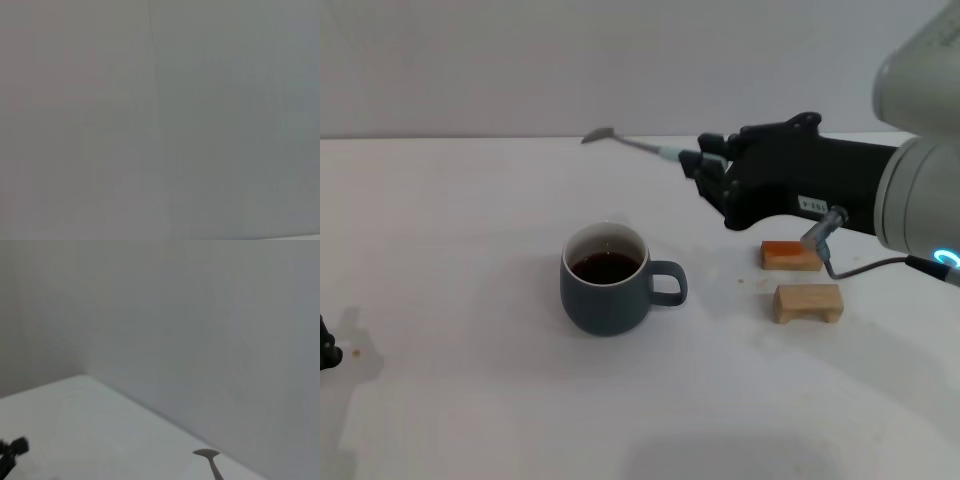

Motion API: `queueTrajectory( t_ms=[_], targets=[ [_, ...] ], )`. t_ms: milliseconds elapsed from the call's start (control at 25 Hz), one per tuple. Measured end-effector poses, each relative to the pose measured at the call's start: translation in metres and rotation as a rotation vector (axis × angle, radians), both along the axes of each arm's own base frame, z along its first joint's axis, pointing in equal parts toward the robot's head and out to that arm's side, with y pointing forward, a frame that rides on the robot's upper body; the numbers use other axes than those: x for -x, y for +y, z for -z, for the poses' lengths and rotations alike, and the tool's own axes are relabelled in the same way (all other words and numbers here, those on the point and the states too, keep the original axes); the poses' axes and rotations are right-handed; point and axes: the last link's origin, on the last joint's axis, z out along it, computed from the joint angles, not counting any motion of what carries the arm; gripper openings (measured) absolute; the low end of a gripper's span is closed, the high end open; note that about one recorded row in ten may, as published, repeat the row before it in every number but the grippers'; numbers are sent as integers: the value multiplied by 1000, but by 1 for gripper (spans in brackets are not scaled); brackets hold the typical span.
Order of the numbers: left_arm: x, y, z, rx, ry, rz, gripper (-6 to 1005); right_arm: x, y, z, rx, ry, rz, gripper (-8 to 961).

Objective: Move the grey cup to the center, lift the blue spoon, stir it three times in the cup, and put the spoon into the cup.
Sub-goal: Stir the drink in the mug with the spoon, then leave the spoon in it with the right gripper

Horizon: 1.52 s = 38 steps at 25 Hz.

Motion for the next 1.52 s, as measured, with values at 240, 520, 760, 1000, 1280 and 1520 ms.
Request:
queueTrajectory(
  t_ms=[240,520,760,1000,1280,1520],
  targets=[
    [0,-3,-2,-11,1,2,-2,2,1,-1,70,-47,32,162],
    [0,-4,-2,-13,1,5,-2,1,6,-8,93,-78,65,162],
    [0,-4,-2,-13,1,7,-2,-1,5,-6,108,-104,76,163],
    [0,-4,-2,-14,1,7,-2,-9,4,-1,122,-130,106,163],
    [-1,-3,-2,-16,-3,9,-1,-18,3,14,169,-149,130,163],
    [-2,-3,-2,-16,-4,12,-1,-26,6,23,191,-160,150,163]
  ],
)
